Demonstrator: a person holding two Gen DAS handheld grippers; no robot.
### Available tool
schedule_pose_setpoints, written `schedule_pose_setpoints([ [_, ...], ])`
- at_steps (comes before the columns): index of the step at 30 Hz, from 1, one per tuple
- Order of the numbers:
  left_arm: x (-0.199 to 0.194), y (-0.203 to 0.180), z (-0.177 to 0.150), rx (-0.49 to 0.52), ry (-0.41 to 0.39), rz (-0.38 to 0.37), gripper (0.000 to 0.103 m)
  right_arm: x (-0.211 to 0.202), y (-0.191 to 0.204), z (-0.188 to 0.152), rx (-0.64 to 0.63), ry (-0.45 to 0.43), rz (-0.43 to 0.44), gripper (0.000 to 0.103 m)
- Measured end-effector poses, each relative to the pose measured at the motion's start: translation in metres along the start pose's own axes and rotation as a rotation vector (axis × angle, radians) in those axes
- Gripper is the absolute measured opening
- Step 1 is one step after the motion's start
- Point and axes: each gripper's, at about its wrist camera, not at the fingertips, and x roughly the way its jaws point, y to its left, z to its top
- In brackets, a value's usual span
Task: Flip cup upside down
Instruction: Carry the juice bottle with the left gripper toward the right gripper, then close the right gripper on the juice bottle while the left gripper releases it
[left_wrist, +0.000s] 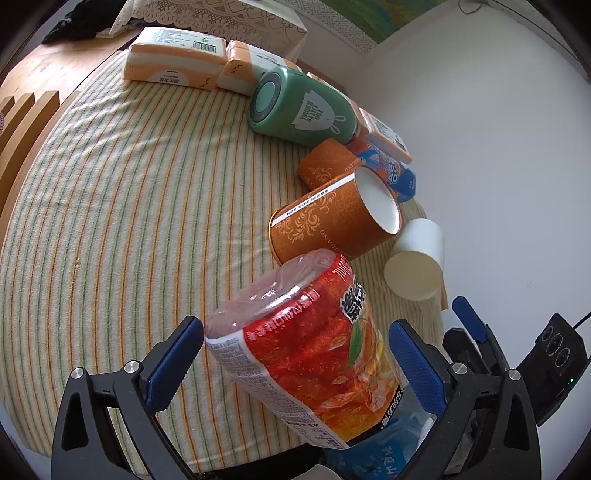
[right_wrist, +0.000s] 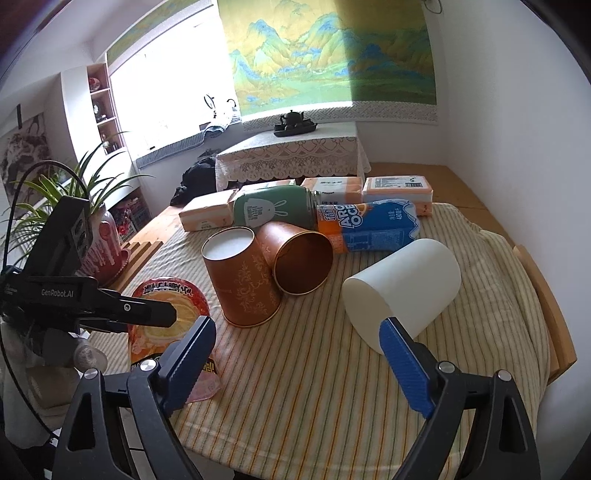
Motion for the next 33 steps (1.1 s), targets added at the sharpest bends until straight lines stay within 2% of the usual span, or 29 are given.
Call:
schedule_pose_setpoints([
  [8, -0.033, 0.014, -0.005, -0.015, -0.081, 0.029, 0.102, 0.01, 0.013, 0.018, -0.077, 0.064, 0.076, 0.089],
  [17, -0.056, 0.023, -0.051, 0.018, -0.147, 0.04, 0.102, 0.037, 0.043, 0.03, -0.202, 0.194, 0.171, 0.089],
  [24, -0.048, 0.025, -0.061, -0.004, -0.139, -0.031, 0.102, 0.052, 0.051, 0.039, -0.171, 0.281, 0.273, 0.089],
  [33, -0.037, 0.022, -0.053, 0.01, -0.124, -0.041, 0.101, 0.068, 0.056, 0.044, -0.148, 0.34, 0.317, 0.089],
])
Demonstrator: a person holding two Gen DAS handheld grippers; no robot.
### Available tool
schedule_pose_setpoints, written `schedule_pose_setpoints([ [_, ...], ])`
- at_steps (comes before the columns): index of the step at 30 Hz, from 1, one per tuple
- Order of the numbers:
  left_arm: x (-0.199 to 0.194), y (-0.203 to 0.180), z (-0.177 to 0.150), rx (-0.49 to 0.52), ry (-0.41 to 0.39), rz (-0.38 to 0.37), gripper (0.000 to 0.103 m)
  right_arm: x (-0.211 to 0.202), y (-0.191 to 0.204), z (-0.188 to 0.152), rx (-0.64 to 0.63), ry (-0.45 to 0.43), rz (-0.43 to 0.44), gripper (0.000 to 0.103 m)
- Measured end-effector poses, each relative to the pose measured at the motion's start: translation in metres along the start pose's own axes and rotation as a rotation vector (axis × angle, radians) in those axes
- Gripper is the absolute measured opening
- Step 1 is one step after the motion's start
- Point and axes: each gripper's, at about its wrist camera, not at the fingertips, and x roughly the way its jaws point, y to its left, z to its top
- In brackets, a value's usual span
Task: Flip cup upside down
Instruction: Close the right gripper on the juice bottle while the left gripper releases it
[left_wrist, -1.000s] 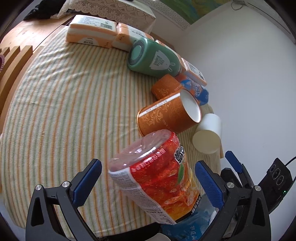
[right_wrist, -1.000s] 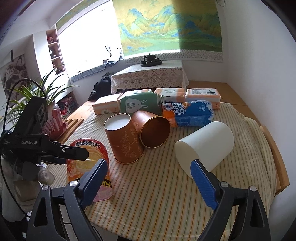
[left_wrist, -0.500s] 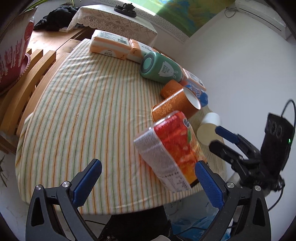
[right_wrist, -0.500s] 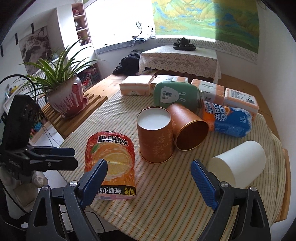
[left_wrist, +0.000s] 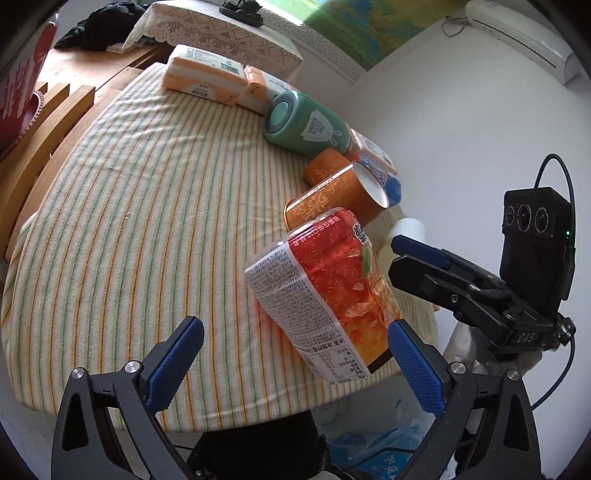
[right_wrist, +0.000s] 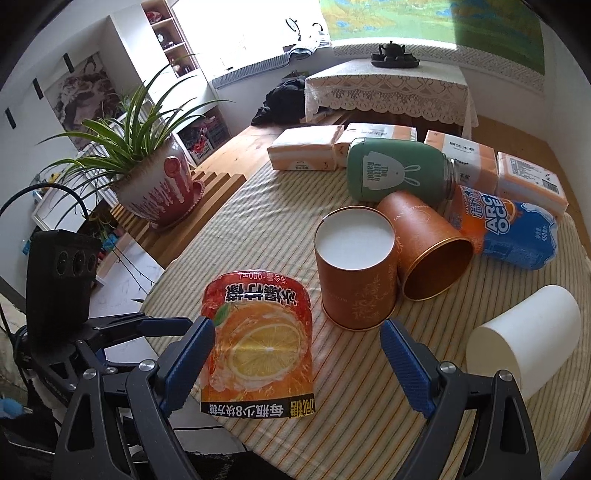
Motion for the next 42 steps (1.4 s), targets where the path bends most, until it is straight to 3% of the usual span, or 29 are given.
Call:
schedule_pose_setpoints([
  [13, 0.013, -0.006, 0.008, 0.041, 0.018, 0.007, 0.097, 0.011, 0.001, 0.005, 0.004, 0.057, 0.032, 0.076],
  [22, 0.015, -0.002, 0.014, 0.009, 0.028, -0.008, 0.096, -0.005, -0.005, -0.003, 0.043, 0.012, 0.042, 0.076],
  [28, 0.002, 0.004, 0.006, 0.018, 0.012, 0.026, 0.097, -0.002, -0.005, 0.001, 0.025, 0.028, 0.052, 0.076],
  [34, -0.018, 0.02, -0.004, 0.004, -0.015, 0.075, 0.097, 0.016, 0.014, 0.008, -0.066, 0.11, 0.044, 0.077],
  [42, -0.033, 0.034, -0.014, -0.013, -0.035, 0.068, 0.097, 0.042, 0.03, 0.021, -0.103, 0.229, 0.043, 0.08],
])
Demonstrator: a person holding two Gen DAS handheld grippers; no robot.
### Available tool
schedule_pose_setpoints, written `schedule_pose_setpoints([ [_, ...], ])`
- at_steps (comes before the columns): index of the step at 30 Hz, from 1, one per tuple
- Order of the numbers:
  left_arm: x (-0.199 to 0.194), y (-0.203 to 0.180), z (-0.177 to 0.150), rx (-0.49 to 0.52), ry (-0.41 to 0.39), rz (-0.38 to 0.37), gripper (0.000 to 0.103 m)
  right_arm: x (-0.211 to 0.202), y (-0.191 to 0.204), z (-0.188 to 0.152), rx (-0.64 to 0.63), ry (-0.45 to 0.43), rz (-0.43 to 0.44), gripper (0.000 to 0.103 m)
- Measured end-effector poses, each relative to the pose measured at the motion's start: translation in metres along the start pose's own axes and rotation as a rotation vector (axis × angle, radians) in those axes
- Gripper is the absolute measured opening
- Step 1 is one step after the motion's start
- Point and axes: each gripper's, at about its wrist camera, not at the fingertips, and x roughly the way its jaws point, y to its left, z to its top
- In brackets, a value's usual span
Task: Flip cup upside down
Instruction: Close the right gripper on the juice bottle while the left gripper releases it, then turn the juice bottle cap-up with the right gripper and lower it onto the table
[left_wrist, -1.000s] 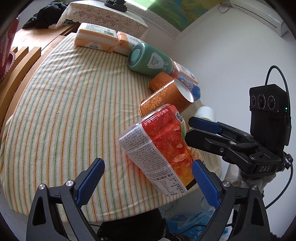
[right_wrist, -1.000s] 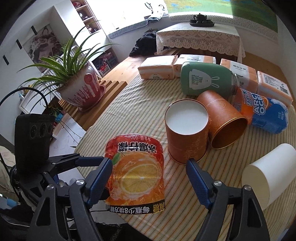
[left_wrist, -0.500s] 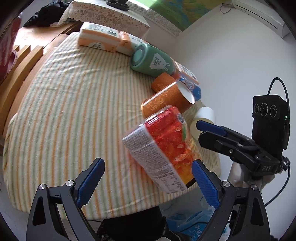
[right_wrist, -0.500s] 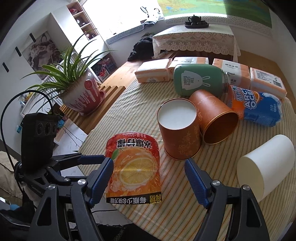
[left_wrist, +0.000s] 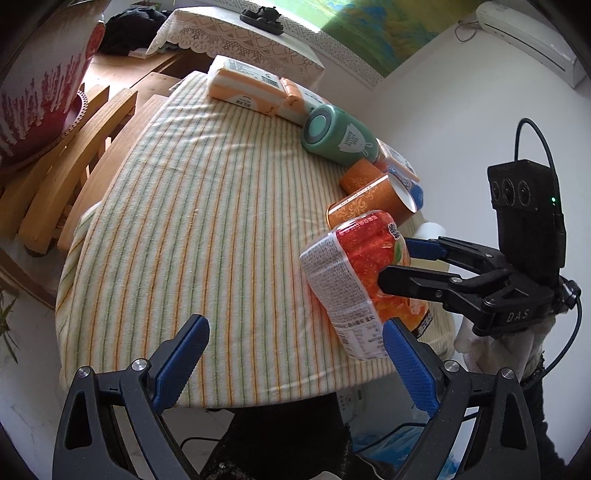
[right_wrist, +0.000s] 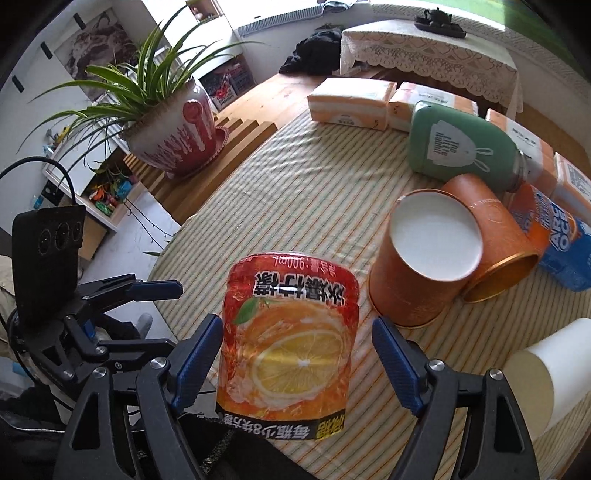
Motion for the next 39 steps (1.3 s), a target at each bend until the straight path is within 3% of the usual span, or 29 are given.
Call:
schedule_pose_setpoints([
  [4, 0.0, 0.004, 0.0, -0.01, 0.002, -0.003, 0.097, 0.01, 0.002, 0.007, 0.015, 0.057, 0.018, 0.08],
  [12, 0.003, 0.011, -0.001, -0.023, 0.009, -0.018, 0.097, 0.012, 0.003, 0.005, 0.042, 0.037, 0.026, 0.081],
  [15, 0.005, 0.009, -0.002, -0.021, 0.012, -0.021, 0.097, 0.006, 0.0, -0.005, 0.062, -0.012, 0.021, 0.08],
  [22, 0.01, -0.001, -0.003, -0.003, 0.022, -0.034, 0.097, -0.031, -0.009, -0.053, 0.125, -0.238, 0.023, 0.08],
  [28, 0.013, -0.023, -0.004, 0.046, 0.011, -0.032, 0.097, -0.066, -0.026, -0.093, 0.21, -0.46, -0.126, 0.08],
  [32, 0.013, -0.038, -0.007, 0.096, -0.013, 0.007, 0.097, -0.078, -0.023, -0.111, 0.19, -0.61, -0.321, 0.08],
  [36, 0.013, -0.053, -0.01, 0.155, -0.051, 0.074, 0.097, -0.073, -0.018, -0.113, 0.152, -0.696, -0.425, 0.08],
  [39, 0.012, -0.065, -0.013, 0.208, -0.092, 0.144, 0.097, -0.065, -0.021, -0.114, 0.15, -0.719, -0.44, 0.08],
])
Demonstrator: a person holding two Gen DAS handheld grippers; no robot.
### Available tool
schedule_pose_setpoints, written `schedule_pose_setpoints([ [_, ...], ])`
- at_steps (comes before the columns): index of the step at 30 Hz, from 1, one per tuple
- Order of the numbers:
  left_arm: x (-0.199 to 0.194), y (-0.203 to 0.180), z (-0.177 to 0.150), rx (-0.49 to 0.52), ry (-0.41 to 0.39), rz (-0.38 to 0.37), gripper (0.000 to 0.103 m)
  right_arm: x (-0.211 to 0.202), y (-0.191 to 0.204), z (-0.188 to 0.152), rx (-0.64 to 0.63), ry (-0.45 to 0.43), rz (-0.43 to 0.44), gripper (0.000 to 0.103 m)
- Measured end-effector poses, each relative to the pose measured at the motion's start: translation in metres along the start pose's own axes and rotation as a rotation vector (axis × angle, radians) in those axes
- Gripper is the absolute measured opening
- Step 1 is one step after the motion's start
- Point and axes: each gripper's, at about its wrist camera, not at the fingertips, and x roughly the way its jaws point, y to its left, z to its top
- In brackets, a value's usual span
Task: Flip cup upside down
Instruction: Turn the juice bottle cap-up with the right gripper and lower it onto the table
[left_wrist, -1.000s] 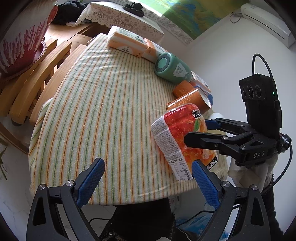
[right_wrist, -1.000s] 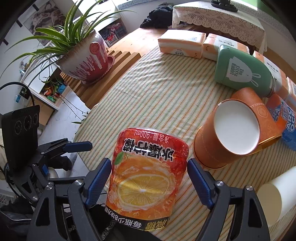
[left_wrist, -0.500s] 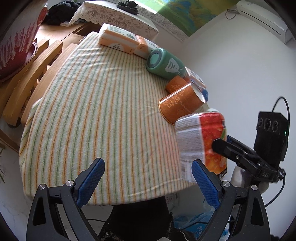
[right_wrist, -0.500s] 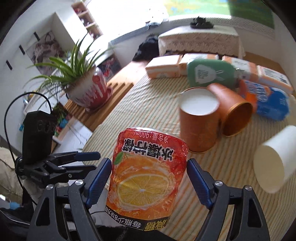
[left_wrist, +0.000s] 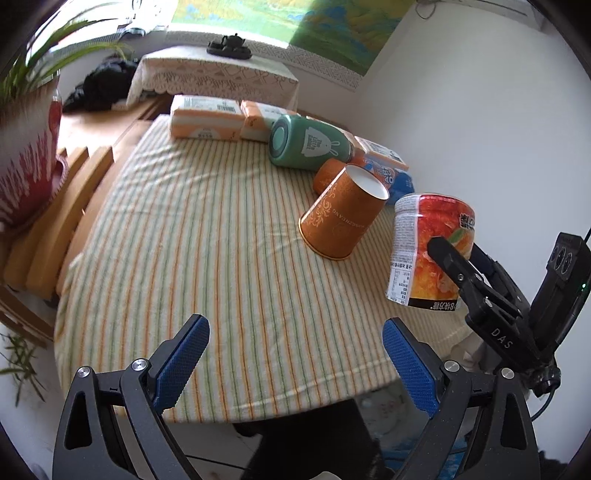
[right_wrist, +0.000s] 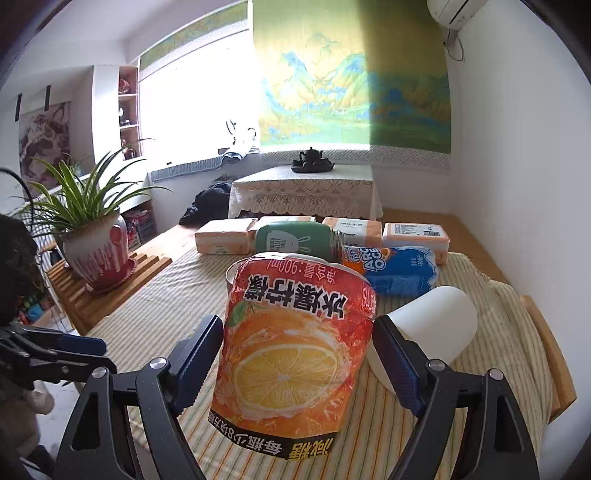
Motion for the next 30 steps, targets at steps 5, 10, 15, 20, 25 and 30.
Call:
schedule_pose_setpoints([
  [5, -0.003, -0.01, -0.001, 0.07, -0.049, 0.111, 0.097, 0.002, 0.006, -0.011, -0.033, -0.085, -0.073, 0.08],
  [10, -0.002, -0.014, -0.002, 0.085, -0.061, 0.131, 0.097, 0.001, 0.008, -0.02, -0.037, -0.123, -0.09, 0.08],
  [15, -0.002, -0.018, -0.003, 0.112, -0.101, 0.188, 0.097, 0.002, 0.007, -0.031, -0.034, -0.122, -0.101, 0.08],
  [20, -0.001, -0.023, -0.004, 0.142, -0.135, 0.225, 0.097, -0.01, 0.011, -0.043, -0.053, -0.161, -0.11, 0.08],
  [25, -0.001, -0.026, -0.007, 0.146, -0.132, 0.208, 0.097, -0.022, 0.014, -0.052, -0.065, -0.164, -0.116, 0.08],
  [30, -0.001, -0.03, -0.009, 0.152, -0.131, 0.199, 0.097, -0.028, 0.016, -0.058, -0.066, -0.148, -0.113, 0.08],
])
